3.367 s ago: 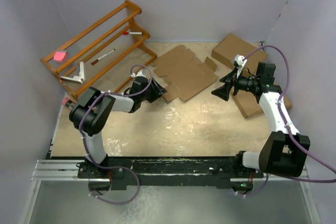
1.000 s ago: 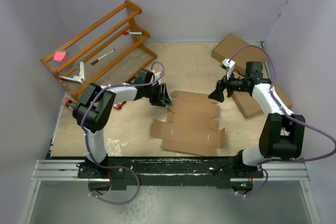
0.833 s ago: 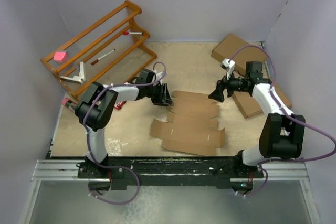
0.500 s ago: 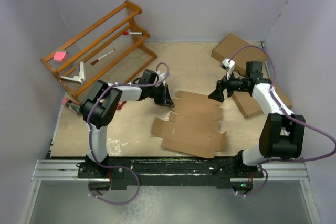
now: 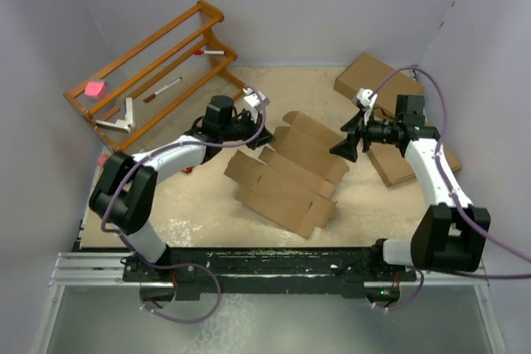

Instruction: Fold the paper box

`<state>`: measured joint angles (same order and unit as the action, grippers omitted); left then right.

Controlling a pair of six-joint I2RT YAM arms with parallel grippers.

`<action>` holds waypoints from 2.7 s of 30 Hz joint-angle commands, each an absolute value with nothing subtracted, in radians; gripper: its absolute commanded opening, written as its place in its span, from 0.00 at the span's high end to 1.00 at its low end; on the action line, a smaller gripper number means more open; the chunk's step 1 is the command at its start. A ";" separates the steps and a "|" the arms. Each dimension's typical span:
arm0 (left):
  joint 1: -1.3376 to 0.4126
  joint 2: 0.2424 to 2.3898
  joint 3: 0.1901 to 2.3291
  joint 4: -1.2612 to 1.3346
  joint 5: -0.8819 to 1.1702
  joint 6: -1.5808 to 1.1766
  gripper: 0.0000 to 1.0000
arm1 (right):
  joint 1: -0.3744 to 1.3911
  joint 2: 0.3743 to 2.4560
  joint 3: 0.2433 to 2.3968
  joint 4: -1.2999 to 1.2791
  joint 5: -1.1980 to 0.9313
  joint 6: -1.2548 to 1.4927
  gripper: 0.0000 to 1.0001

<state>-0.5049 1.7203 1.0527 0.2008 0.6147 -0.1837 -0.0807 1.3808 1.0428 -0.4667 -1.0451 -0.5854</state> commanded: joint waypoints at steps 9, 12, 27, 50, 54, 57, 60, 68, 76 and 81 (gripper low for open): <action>-0.518 1.566 0.933 0.416 0.659 0.089 0.96 | -0.136 1.327 1.015 -0.261 -1.011 -0.403 0.00; -0.520 1.558 0.928 0.424 0.658 0.096 0.95 | -0.127 1.407 1.041 -0.351 -1.015 -0.507 0.03; -0.528 1.535 0.907 0.453 0.669 0.103 0.96 | -0.025 1.494 1.051 -0.403 -0.974 -0.602 0.27; -0.438 1.287 0.851 0.010 0.249 -0.312 0.50 | -0.025 1.362 1.110 -0.674 -1.042 -0.888 1.00; -0.361 1.139 0.742 -0.078 0.157 -0.442 0.30 | -0.026 1.362 1.117 -0.700 -1.048 -0.917 1.00; -0.300 1.035 0.731 -0.158 0.120 -0.467 0.24 | -0.027 1.364 1.121 -0.714 -1.052 -0.933 1.00; -0.285 0.983 0.713 -0.183 0.059 -0.469 0.24 | -0.028 1.361 1.125 -0.727 -1.057 -0.943 1.00; -0.279 1.058 0.638 -0.125 0.180 -0.477 0.41 | -0.042 1.362 1.127 -0.756 -1.074 -0.977 1.00; -0.279 1.111 0.565 0.032 0.347 -0.500 0.40 | -0.044 1.368 1.132 -0.774 -1.084 -0.997 1.00; -0.279 1.133 0.524 0.090 0.415 -0.518 0.41 | -0.046 1.369 1.134 -0.778 -1.085 -1.001 1.00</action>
<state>-0.2825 1.1248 0.5529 -0.0265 0.3195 -0.4881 -0.0402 1.3727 1.0893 -0.7574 -1.0393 -0.9764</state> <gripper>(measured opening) 0.592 0.005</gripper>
